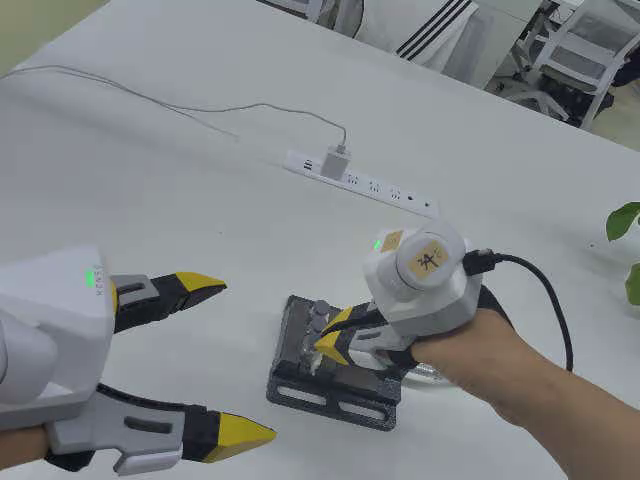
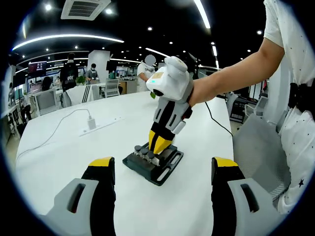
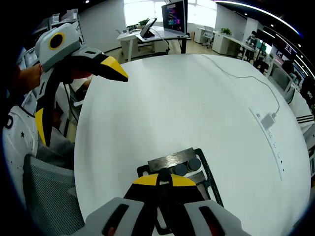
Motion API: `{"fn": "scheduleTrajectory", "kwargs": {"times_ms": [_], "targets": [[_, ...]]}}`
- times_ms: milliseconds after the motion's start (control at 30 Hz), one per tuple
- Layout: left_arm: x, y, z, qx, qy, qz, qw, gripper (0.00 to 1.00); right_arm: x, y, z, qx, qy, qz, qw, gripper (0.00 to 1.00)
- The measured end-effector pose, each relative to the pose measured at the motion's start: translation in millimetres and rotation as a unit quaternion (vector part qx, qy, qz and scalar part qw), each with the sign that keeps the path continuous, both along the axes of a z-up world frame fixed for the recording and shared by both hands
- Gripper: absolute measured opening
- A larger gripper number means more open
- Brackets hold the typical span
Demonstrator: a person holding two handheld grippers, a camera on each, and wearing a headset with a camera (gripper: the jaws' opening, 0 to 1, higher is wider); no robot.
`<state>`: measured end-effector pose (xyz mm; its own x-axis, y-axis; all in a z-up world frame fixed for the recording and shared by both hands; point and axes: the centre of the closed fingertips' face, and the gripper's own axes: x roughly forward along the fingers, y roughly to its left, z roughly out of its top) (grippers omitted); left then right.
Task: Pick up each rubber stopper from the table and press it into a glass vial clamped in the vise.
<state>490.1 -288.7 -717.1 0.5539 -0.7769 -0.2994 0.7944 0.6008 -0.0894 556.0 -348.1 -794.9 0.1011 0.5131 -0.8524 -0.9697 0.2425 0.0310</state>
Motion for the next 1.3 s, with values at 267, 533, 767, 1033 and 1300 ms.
{"fn": "scheduleTrajectory", "kwargs": {"times_ms": [267, 533, 767, 1033, 1300], "targets": [[0.1, 1.4, -1.4, 0.016, -0.001, 0.000, 0.9999, 0.81, 1.3, -17.8, 20.2, 0.041, -0.018, -0.020, 0.9988, 0.09], [0.8, 0.3, -4.5, 0.033, 0.000, -0.008, 0.9994, 0.86, -0.8, -43.8, 35.0, 0.073, -0.030, -0.044, 0.9959, 0.20], [3.6, -3.0, -6.6, 0.039, 0.005, -0.017, 0.9991, 0.91, -6.4, -62.7, 42.0, 0.093, -0.038, -0.052, 0.9936, 0.32], [5.9, -3.5, -15.6, 0.053, 0.013, -0.022, 0.9983, 0.95, -16.1, -85.2, 44.4, 0.126, -0.040, -0.067, 0.9889, 0.47], [9.8, -4.4, -20.0, 0.057, 0.016, -0.021, 0.9980, 0.99, -23.3, -101.1, 39.7, 0.161, -0.051, -0.078, 0.9825, 0.66]]}}
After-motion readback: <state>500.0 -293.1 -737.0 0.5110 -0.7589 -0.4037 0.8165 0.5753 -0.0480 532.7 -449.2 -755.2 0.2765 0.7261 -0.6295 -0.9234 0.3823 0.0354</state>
